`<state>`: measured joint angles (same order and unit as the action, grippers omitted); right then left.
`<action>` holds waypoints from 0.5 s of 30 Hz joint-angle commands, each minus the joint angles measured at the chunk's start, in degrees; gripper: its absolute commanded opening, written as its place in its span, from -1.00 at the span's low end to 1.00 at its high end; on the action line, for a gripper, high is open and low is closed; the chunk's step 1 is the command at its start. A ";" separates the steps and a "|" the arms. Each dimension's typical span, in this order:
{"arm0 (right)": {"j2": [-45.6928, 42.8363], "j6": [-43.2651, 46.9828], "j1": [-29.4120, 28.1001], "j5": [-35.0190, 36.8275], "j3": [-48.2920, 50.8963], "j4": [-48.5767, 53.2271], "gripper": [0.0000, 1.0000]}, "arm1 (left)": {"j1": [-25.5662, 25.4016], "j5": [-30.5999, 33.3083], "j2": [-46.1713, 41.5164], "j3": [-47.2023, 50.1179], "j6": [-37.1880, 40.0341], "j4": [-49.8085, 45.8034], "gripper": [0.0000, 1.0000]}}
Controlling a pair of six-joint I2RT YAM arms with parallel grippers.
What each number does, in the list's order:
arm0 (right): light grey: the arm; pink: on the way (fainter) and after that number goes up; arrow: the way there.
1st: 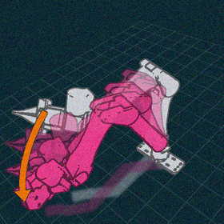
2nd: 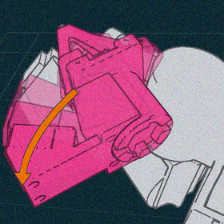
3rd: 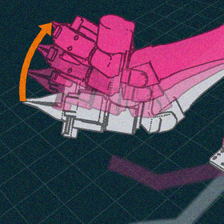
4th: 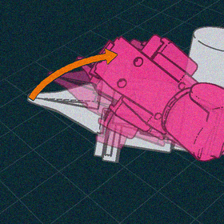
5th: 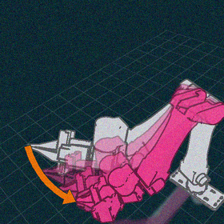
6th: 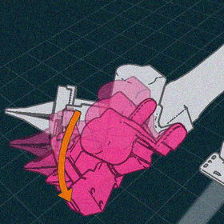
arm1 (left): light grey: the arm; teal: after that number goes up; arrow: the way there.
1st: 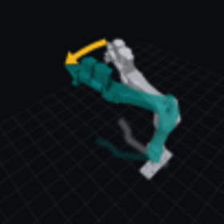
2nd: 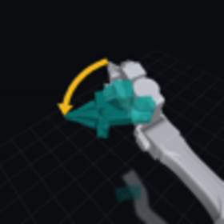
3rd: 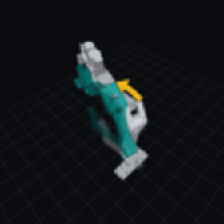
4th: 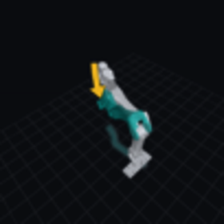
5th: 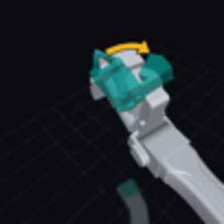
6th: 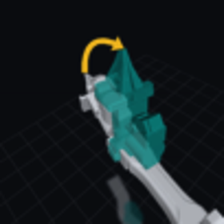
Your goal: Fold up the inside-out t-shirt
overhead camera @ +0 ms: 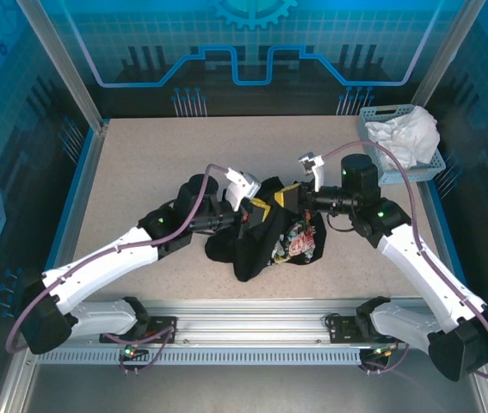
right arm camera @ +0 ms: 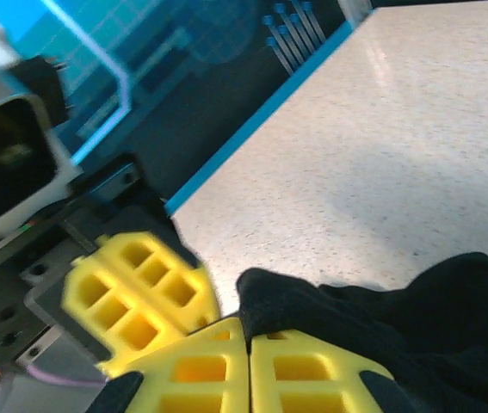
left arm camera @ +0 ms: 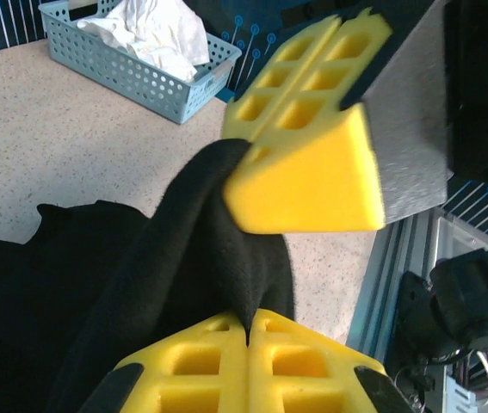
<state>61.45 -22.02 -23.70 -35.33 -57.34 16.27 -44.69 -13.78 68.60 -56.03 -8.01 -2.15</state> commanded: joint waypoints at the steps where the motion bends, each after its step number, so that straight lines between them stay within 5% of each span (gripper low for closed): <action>1: 0.71 0.45 -1.35 11.95 -3.72 8.64 -0.61 | 0.60 1.84 -2.41 -1.52 -7.86 -0.61 -1.00; 8: -2.91 4.84 -7.20 20.47 -5.38 13.35 -0.29 | 0.63 8.06 -2.00 -3.38 -17.03 -5.49 -1.00; 15: -6.36 5.68 -16.07 21.28 2.90 5.27 -0.13 | 1.00 8.86 -2.46 -4.09 -20.96 -5.95 -1.00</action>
<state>55.22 -17.47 -36.71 -16.19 -57.47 24.36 -44.29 -6.44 67.44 -57.82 -25.45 -7.31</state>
